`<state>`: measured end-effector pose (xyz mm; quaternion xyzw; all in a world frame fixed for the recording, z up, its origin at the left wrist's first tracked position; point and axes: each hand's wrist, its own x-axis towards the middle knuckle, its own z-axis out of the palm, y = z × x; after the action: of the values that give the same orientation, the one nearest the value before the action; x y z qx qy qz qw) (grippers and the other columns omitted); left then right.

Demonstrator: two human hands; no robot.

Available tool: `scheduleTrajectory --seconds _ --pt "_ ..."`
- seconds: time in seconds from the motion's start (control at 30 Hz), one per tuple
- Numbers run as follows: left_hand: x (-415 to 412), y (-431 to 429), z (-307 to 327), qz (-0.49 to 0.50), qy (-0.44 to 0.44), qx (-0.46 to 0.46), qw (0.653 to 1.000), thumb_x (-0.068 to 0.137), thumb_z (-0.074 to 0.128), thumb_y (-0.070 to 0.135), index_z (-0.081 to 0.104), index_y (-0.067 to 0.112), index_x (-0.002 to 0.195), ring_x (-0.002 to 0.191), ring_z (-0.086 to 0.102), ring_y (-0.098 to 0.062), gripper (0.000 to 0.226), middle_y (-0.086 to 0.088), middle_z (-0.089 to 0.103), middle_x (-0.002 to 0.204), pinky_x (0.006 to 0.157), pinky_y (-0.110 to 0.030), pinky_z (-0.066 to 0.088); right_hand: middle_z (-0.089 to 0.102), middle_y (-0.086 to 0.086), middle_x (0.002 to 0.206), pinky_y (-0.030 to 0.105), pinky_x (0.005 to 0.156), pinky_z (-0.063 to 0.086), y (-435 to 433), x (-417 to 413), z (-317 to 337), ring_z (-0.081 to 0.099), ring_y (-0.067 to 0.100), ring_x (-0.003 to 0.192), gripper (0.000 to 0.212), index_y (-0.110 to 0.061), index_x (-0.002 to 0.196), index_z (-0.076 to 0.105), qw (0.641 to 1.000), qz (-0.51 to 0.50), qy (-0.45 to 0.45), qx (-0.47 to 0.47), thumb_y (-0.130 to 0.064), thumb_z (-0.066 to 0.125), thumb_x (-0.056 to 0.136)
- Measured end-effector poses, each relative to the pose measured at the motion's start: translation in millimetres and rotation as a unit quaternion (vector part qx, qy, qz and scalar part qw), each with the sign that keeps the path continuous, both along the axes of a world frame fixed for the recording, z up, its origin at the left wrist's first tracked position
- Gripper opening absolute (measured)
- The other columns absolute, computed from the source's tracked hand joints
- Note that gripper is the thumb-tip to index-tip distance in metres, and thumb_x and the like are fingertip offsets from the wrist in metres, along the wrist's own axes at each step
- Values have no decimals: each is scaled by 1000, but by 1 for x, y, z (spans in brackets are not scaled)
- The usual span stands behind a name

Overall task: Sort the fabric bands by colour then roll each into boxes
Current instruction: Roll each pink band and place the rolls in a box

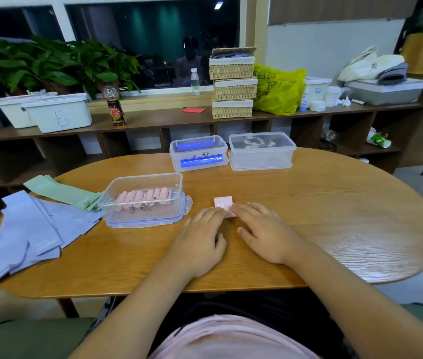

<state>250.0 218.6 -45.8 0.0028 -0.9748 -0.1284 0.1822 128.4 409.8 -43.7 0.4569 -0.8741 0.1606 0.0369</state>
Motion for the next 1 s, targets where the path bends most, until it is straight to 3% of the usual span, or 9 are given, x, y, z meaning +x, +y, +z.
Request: scheduleTrajectory --seconds 0.13,0.27,0.4,0.53,0.67,0.77,0.87,1.0 --pt "-14 0 2 37 -51 -17 998 100 41 36 30 34 164 159 19 -11 65 16 31 169 129 -41 20 11 -18 175 44 129 18 -6 -3 -1 8 13 162 66 -41 168 7 999 -26 -32 5 -48 37 110" --pt "-37 -4 4 63 -66 -26 996 101 40 37 32 28 163 160 17 -17 62 11 34 169 131 -47 13 34 -14 167 44 124 33 1 -2 -6 26 11 153 61 -32 165 26 994 -71 -8 -81 -35 45 108" --pt "-59 -7 9 102 -113 -50 987 107 32 46 19 25 169 163 8 -23 67 6 21 175 132 -55 8 45 -13 159 40 120 38 3 0 -7 36 12 147 59 -29 162 36 993 -71 8 -96 -25 48 104" --pt "-80 -9 15 114 -142 -46 982 110 32 48 25 18 167 161 17 -26 65 -2 28 173 129 -56 18 46 -14 157 37 120 37 3 1 -5 36 10 147 58 -30 160 38 993 -68 9 -97 -23 48 104" --pt "-96 -16 22 124 -149 -59 979 111 36 38 51 17 147 145 41 -27 45 -5 53 152 118 -52 37 45 -15 156 38 119 39 5 1 -5 35 9 146 59 -30 158 41 994 -64 -5 -94 -18 48 101" --pt "-96 -15 21 118 -120 -76 983 111 39 36 57 18 138 135 48 -26 37 -4 59 142 113 -47 42 47 -15 155 39 119 40 6 0 -6 36 9 145 59 -30 156 44 993 -60 -2 -99 -16 49 99" --pt "-84 -11 12 119 -35 -63 990 111 39 37 59 20 134 123 53 -23 34 -1 62 132 104 -40 40 49 -16 151 38 116 42 6 1 -4 40 10 142 55 -31 152 49 992 -55 -3 -111 -16 52 99" --pt "-59 -3 2 57 54 -34 996 110 44 38 52 20 151 117 52 -21 45 1 58 128 99 -38 39 53 -19 138 29 106 45 8 6 3 47 6 130 43 -31 138 56 985 -43 7 -166 -19 61 97"
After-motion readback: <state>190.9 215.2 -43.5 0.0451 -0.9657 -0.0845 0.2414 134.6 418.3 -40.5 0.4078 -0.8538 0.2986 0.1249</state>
